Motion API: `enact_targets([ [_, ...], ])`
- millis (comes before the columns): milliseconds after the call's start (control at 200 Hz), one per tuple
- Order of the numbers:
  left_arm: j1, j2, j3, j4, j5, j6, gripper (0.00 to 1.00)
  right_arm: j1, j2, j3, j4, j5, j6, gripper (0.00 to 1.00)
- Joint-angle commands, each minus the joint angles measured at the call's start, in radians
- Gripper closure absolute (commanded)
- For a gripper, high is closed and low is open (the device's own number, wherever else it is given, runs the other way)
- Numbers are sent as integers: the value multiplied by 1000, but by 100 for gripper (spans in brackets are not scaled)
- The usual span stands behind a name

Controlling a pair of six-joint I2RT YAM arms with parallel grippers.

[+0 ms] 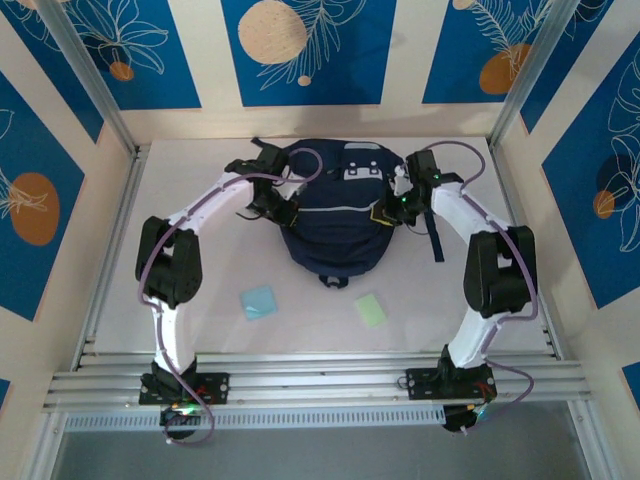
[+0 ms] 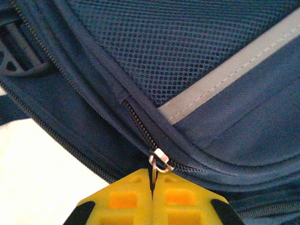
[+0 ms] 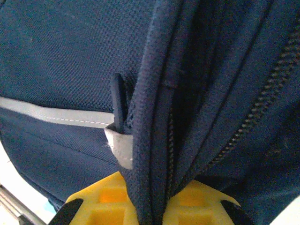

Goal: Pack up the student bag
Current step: Unzip the student bag at the top-center of the table.

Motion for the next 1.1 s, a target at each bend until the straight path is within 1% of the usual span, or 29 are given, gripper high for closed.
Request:
enact_targets([
  [0,-38,-64,-10,-65,-3,-7,100,-59,55,130,-74,111,-81,100],
  [100,-108,-100,-63,-54,86,4,100,-66,131,259,-97,118,-111,100],
  [135,-123,-110,-79,-50,76,10,100,-64,166,311,-128,122,-140,100],
  [175,-129,-119,-97,-46,38,14,100,-61,199,368,-168,128,-181,100],
  [255,-104,-124,-123,-48,-28,25,100,-46,241,439,-237,172,-287,100],
  [320,-63,-116,-129,-57,-41,37,100,-32,254,453,-266,230,-367,100],
  [370,-30,-102,-128,-66,-81,50,100,-25,257,452,-279,263,-400,100],
  [425,0,-81,-119,-73,-148,73,100,-25,256,448,-286,261,-420,100],
  [475,21,-60,-108,-67,-236,93,100,-26,251,436,-283,245,-431,100],
  [560,41,-27,-81,-22,-471,101,100,-25,244,418,-274,226,-450,100],
  [620,59,-15,-59,41,-626,72,100,-24,239,410,-269,225,-465,100],
  [660,74,-8,-38,76,-679,48,100,-25,240,409,-268,228,-473,100],
  [715,92,-4,-22,133,-718,30,100,-25,241,409,-269,236,-488,100],
  [755,105,-2,-19,174,-709,36,100,-26,241,411,-270,247,-494,100],
  [885,155,11,-9,227,-585,72,100,-39,225,406,-270,239,-509,100],
  [915,168,17,-4,231,-572,76,100,-41,218,400,-266,232,-515,100],
  [975,188,28,7,236,-557,67,100,-40,207,386,-254,234,-536,100],
  [1095,217,17,-7,276,-460,36,100,-40,200,374,-242,228,-559,100],
])
